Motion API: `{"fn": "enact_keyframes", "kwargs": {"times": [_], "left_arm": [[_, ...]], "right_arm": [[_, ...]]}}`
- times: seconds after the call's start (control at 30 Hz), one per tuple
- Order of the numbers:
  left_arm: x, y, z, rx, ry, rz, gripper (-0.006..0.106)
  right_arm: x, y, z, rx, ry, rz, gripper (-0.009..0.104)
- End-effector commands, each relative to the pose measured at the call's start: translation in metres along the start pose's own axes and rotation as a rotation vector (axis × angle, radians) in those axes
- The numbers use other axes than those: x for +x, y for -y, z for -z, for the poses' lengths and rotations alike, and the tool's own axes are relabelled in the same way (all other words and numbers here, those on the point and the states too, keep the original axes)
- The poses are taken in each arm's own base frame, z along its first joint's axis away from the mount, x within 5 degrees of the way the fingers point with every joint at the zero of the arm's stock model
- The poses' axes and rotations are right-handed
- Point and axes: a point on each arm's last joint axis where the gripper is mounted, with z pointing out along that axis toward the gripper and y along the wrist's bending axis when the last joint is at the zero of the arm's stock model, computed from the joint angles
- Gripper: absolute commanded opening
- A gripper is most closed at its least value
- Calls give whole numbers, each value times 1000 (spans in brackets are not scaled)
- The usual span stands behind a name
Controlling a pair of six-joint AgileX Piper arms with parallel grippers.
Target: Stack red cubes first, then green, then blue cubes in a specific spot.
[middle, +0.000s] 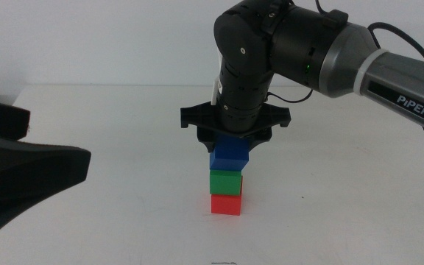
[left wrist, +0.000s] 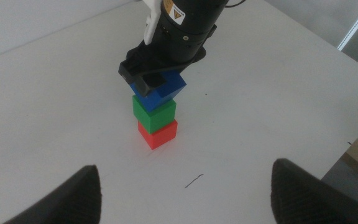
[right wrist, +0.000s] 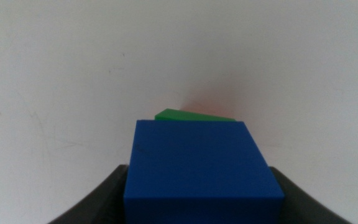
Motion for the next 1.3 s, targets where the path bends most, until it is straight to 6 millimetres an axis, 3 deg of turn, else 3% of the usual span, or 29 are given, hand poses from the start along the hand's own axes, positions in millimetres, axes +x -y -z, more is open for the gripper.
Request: {"fn": "enact_keyframes", "kwargs": {"times": [0.0,0.17,0.2,0.4,0.6,0.73,0.87,0.97,1.1,1.27], "left_arm": [[-11,2,5,6,91,10,94],[-11,2,5,6,91,10,94],[-11,2,5,6,91,10,94],[-11,2,5,6,91,10,94],[-11,2,5,6,91,10,94],[-11,2,5,6,91,10,94],[-11,2,5,6,91,10,94],[-11,2,5,6,91,10,94],[-11,2,5,6,91,10,94],[-11,2,5,6,91,10,94]], "right_arm": [[-2,6,34,7,48,3,8],[-3,7,33,13,56,6,22],[-2,6,33,-1,47,1,51],[-2,5,33,-12,44,0,59],[-5,35,97,-30,186,-5,59],[-4,69,151,-52,308,5,59],[10,125,201,-57,483,50,59],[33,169,221,-50,621,53,59],[75,218,233,-9,765,-2,59],[120,249,233,78,885,-6,59]]}}
